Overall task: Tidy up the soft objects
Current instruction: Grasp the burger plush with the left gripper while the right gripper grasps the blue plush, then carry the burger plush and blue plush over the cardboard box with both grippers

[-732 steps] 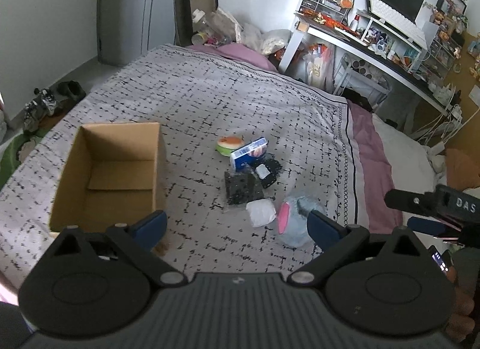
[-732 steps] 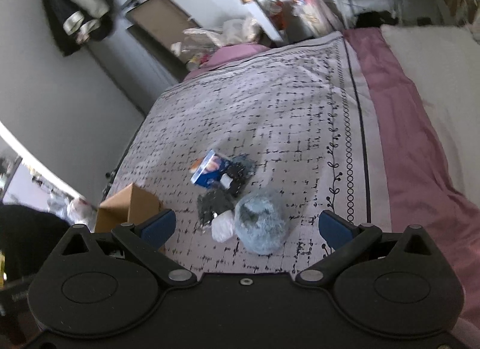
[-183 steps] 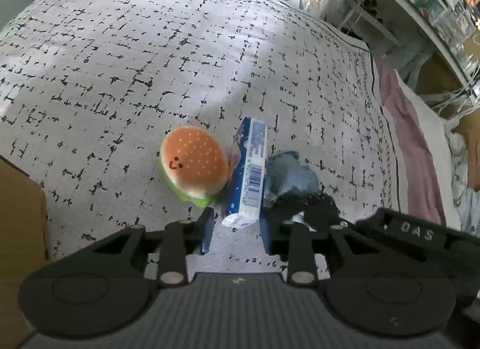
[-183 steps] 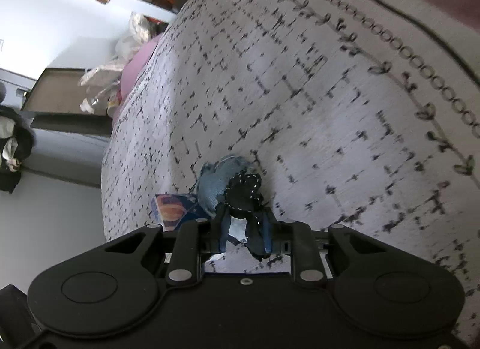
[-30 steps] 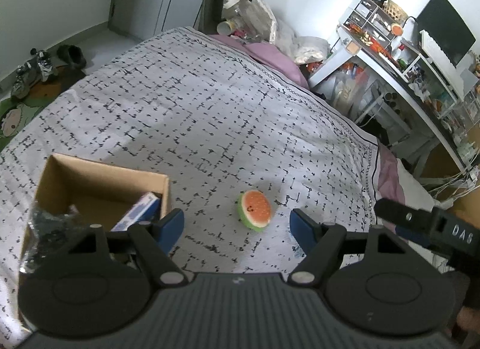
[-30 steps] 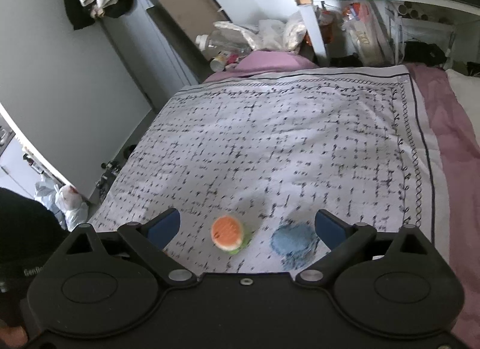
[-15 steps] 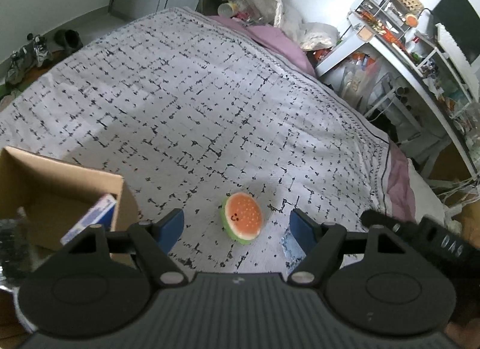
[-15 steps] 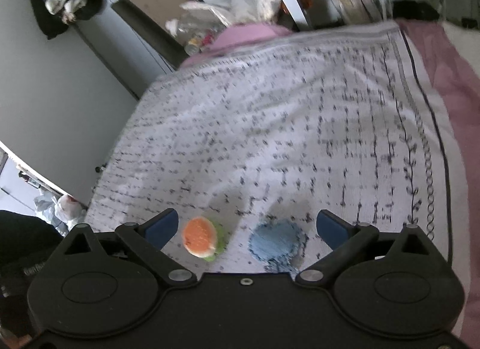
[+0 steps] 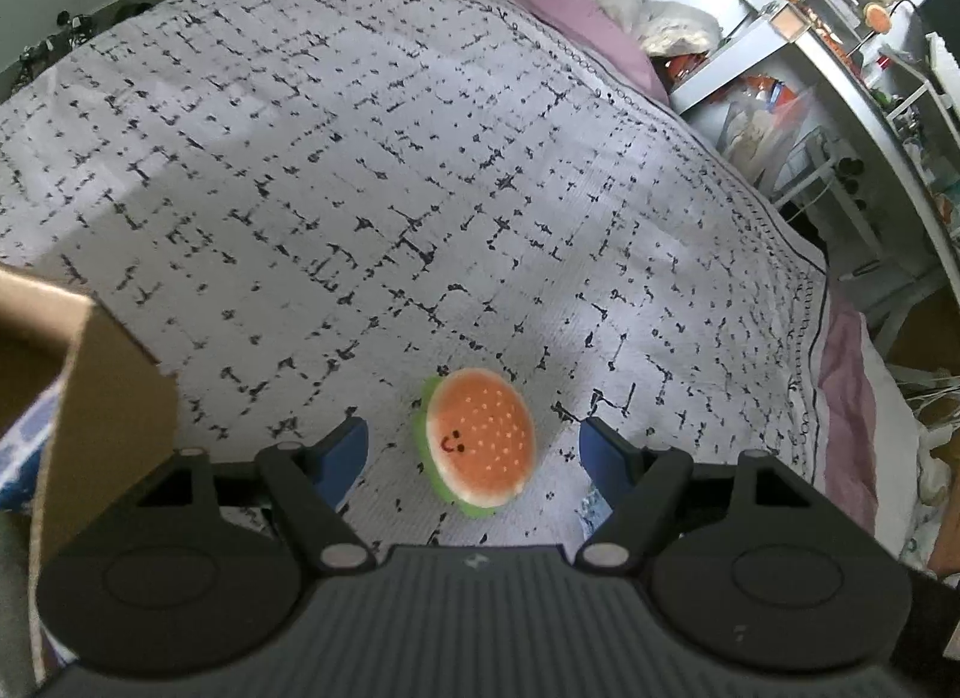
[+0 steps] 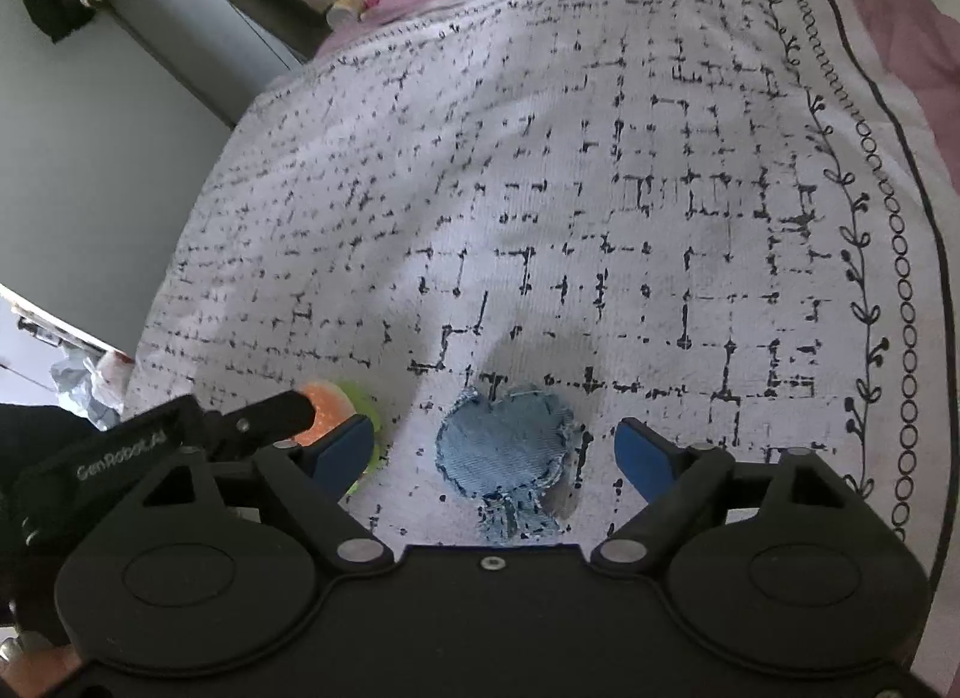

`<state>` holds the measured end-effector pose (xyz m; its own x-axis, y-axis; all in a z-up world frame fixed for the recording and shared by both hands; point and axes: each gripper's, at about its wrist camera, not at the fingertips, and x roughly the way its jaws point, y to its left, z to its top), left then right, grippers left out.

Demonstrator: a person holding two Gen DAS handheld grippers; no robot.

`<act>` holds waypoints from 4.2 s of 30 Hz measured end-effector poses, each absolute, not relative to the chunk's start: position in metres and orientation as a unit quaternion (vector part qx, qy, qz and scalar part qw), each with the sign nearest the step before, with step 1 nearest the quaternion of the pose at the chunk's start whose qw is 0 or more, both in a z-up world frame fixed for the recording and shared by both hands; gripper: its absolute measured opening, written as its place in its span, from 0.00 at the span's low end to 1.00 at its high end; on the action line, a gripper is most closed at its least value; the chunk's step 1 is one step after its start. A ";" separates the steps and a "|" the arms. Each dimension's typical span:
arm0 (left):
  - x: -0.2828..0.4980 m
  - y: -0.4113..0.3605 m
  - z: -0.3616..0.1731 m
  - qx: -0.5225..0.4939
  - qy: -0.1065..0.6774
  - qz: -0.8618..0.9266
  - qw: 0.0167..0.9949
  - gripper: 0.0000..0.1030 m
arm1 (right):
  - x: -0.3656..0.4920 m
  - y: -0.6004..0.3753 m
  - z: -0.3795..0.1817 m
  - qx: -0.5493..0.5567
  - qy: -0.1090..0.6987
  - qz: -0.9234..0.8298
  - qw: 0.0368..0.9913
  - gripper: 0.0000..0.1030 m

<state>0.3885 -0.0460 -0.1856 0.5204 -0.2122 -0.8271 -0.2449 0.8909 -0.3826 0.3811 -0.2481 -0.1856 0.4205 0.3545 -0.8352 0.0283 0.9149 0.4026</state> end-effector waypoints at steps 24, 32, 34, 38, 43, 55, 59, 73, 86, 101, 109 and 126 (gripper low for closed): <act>0.400 -0.059 -0.211 -0.229 0.496 0.001 0.838 0.39 | 0.384 -0.222 -0.201 0.089 0.522 0.091 0.844 0.36; 0.383 -0.055 -0.189 -0.227 0.478 -0.005 0.849 0.39 | 0.371 -0.226 -0.184 0.122 0.500 0.102 0.851 0.34; 0.379 -0.054 -0.182 -0.225 0.472 -0.006 0.852 0.39 | 0.367 -0.226 -0.180 0.128 0.494 0.102 0.854 0.34; 0.371 -0.053 -0.169 -0.228 0.463 -0.010 0.856 0.39 | 0.360 -0.228 -0.170 0.139 0.483 0.104 0.858 0.34; 0.358 -0.048 -0.151 -0.223 0.451 -0.013 0.864 0.39 | 0.353 -0.228 -0.157 0.144 0.467 0.110 0.866 0.34; 0.324 -0.027 -0.116 -0.220 0.426 -0.011 0.877 0.39 | 0.330 -0.215 -0.126 0.152 0.434 0.136 0.878 0.34; 0.315 -0.020 -0.106 -0.218 0.420 -0.009 0.881 0.39 | 0.323 -0.212 -0.117 0.157 0.424 0.139 0.881 0.34; 0.276 0.017 -0.073 -0.214 0.395 0.007 0.893 0.39 | 0.298 -0.193 -0.084 0.147 0.389 0.169 0.894 0.34; 0.255 0.056 -0.060 -0.216 0.383 0.022 0.898 0.39 | 0.281 -0.159 -0.072 0.106 0.380 0.191 0.899 0.34; 0.244 0.107 -0.066 -0.231 0.380 0.050 0.894 0.39 | 0.273 -0.115 -0.067 0.083 0.364 0.224 0.900 0.34; 0.245 0.132 -0.081 -0.246 0.388 0.060 0.886 0.39 | 0.276 -0.095 -0.068 0.087 0.373 0.234 0.893 0.34; 0.269 0.162 -0.142 -0.280 0.433 0.056 0.855 0.39 | 0.288 -0.040 -0.088 0.064 0.399 0.266 0.875 0.34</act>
